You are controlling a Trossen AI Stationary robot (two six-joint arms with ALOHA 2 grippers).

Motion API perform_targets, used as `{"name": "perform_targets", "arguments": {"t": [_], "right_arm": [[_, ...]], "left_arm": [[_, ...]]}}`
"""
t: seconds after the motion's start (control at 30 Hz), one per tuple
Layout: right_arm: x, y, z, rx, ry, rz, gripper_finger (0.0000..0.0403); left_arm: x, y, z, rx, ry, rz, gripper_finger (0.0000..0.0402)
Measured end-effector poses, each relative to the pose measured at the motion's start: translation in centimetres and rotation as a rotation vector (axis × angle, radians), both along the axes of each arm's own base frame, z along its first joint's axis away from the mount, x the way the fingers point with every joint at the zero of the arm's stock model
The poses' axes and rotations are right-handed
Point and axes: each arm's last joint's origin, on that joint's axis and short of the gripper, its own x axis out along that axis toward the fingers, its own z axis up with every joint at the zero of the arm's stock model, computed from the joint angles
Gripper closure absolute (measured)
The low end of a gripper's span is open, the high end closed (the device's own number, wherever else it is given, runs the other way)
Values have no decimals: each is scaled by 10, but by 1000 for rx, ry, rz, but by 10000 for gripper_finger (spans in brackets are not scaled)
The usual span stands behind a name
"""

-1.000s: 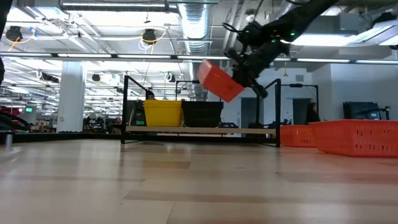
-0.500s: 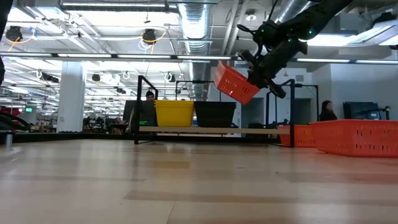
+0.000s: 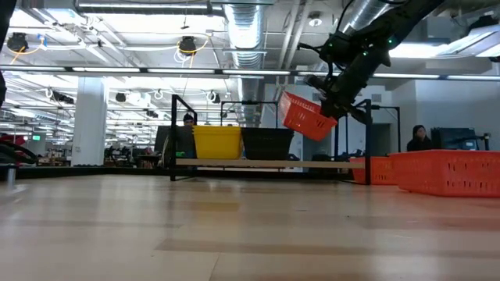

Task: Stack baskets on shelf by color
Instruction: Put the bottom orange bin on the shelf

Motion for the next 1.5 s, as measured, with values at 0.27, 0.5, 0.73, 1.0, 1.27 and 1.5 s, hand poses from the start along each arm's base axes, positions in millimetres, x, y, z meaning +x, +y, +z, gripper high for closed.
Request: {"name": "perform_targets", "arguments": {"t": [0.27, 0.5, 0.73, 1.0, 1.27, 1.5], "right_arm": [[22, 1, 39, -109, -138, 112, 403], [28, 4, 55, -138, -179, 192, 403], [24, 9, 39, -77, -105, 189, 403], [20, 11, 19, -61, -106, 174, 403], [18, 11, 0, -67, -194, 188, 403], [24, 11, 8, -101, -359, 290, 403]], "left_arm": [[0, 0, 0, 1, 2, -1, 271], [0, 0, 0, 1, 3, 0, 271], [-1, 0, 0, -4, 5, 3, 271], [-1, 0, 0, -10, 1, 11, 271], [-1, 0, 0, -9, 1, 12, 271], [0, 0, 0, -5, -5, 15, 271]]}}
